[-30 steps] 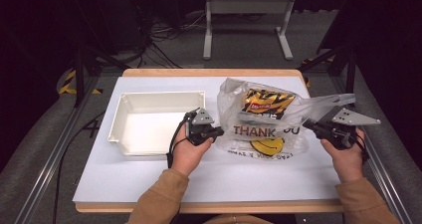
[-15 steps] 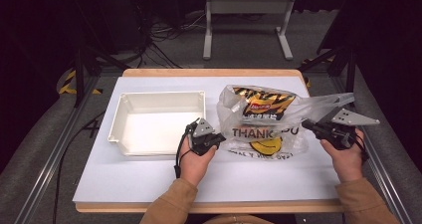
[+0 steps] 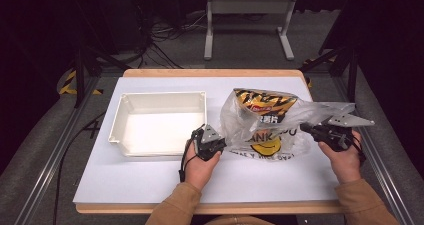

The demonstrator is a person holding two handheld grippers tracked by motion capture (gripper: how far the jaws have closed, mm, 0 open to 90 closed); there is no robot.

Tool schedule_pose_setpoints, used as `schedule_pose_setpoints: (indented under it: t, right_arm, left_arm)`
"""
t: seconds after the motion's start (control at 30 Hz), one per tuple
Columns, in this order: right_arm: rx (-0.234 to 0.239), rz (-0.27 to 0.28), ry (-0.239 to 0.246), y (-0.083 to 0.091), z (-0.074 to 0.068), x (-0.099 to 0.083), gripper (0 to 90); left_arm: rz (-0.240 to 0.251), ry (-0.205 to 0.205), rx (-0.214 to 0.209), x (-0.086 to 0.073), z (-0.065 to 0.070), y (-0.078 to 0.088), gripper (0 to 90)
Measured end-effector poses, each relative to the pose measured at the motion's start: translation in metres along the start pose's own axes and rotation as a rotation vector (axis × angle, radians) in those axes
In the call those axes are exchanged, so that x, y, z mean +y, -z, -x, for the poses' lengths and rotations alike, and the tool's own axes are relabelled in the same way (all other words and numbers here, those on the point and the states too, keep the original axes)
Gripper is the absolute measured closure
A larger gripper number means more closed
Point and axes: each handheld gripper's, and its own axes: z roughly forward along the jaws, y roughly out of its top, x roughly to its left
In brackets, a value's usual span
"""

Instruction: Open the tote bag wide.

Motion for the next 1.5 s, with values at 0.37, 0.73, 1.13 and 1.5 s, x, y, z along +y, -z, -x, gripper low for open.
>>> schedule_pose_setpoints:
  t: [0.37, 0.73, 1.13, 1.5]
  right_arm:
    - [0.009, -0.001, 0.007, -0.001, 0.002, -0.003, 85.4]
    - [0.051, 0.048, 0.007, 0.022, 0.000, 0.003, 65.2]
    - [0.080, 0.121, -0.016, 0.053, 0.000, 0.019, 29.2]
    - [0.060, 0.184, 0.017, 0.060, 0.008, 0.056, 18.2]
  left_arm:
    - [-0.006, 0.016, -0.014, -0.002, 0.003, -0.001, 77.0]
    - [0.073, 0.032, -0.025, 0.013, 0.017, 0.028, 41.6]
    - [0.177, 0.019, 0.075, 0.049, 0.017, 0.060, 15.9]
    - [0.207, -0.004, 0.105, 0.090, 0.004, 0.064, 12.5]
